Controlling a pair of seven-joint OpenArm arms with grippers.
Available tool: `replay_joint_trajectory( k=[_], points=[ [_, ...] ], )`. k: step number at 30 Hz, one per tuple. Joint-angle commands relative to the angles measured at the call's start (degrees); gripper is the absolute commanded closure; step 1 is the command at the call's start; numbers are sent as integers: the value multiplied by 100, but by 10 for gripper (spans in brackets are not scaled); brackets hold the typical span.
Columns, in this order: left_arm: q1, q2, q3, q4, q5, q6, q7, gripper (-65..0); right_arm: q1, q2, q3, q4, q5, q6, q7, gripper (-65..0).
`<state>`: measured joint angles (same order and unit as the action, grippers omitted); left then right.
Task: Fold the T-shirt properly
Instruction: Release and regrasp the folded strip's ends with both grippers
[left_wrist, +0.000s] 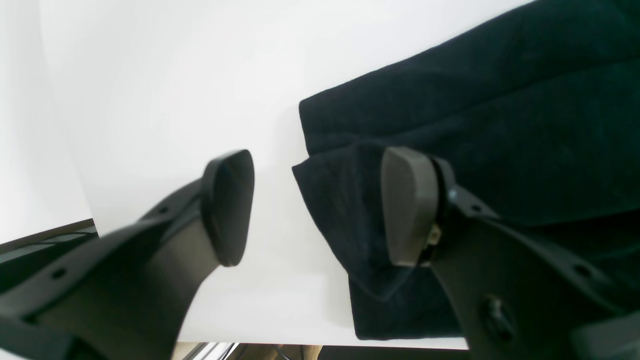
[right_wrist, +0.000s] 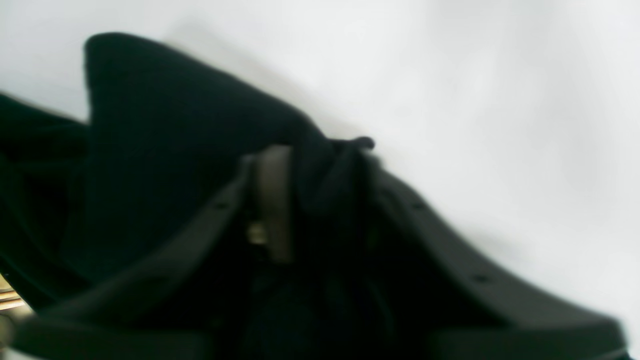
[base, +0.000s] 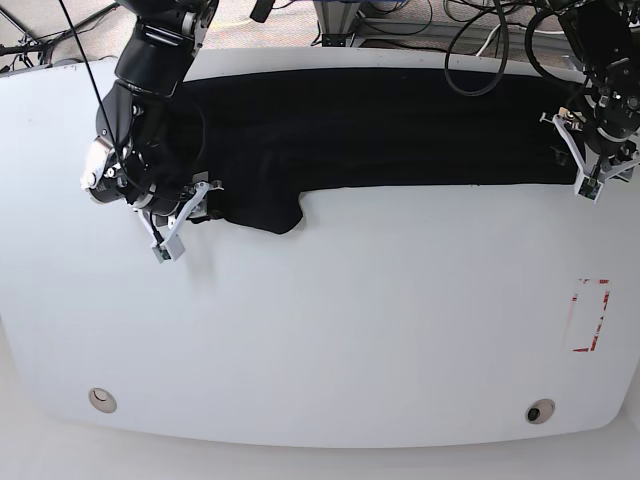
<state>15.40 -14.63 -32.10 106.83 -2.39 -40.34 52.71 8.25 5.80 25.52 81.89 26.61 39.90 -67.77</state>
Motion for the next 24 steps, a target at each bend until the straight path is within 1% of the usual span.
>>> replay_joint_trajectory(
  k=[1, 2, 4, 7, 10, 13, 15, 18, 24],
  points=[
    [-41, -88, -21, 73, -20, 34, -88, -374, 102, 66, 11, 88, 130, 10, 91, -43],
    [-41, -88, -12, 73, -20, 34, -88, -374, 85, 66, 11, 115, 139, 10, 91, 0],
    [-50, -88, -12, 73, -20, 34, -88, -374, 67, 57, 28, 264, 148, 10, 91, 0],
    [-50, -88, 14, 73, -20, 34, -88, -374, -126, 39, 55, 800, 157, 10, 91, 0],
    [-50, -88, 172, 65, -20, 34, -88, -374, -364, 31, 55, 1468, 359, 10, 91, 0],
    [-41, -88, 278, 30, -11, 34, -88, -374, -750, 57, 55, 1899, 649, 10, 82, 0],
    [-41, -88, 313, -85, -11, 34, -88, -374, -944, 66, 55, 2057, 710, 10, 82, 0],
    [-50, -97, 304, -366, -11, 34, -88, -374, -1498, 66, 64, 2523, 869, 10, 82, 0],
    [-50, -106, 313, -612, -11, 34, -97, -374, -2315, 57, 143, 3235, 1150, 10, 82, 0]
  ],
)
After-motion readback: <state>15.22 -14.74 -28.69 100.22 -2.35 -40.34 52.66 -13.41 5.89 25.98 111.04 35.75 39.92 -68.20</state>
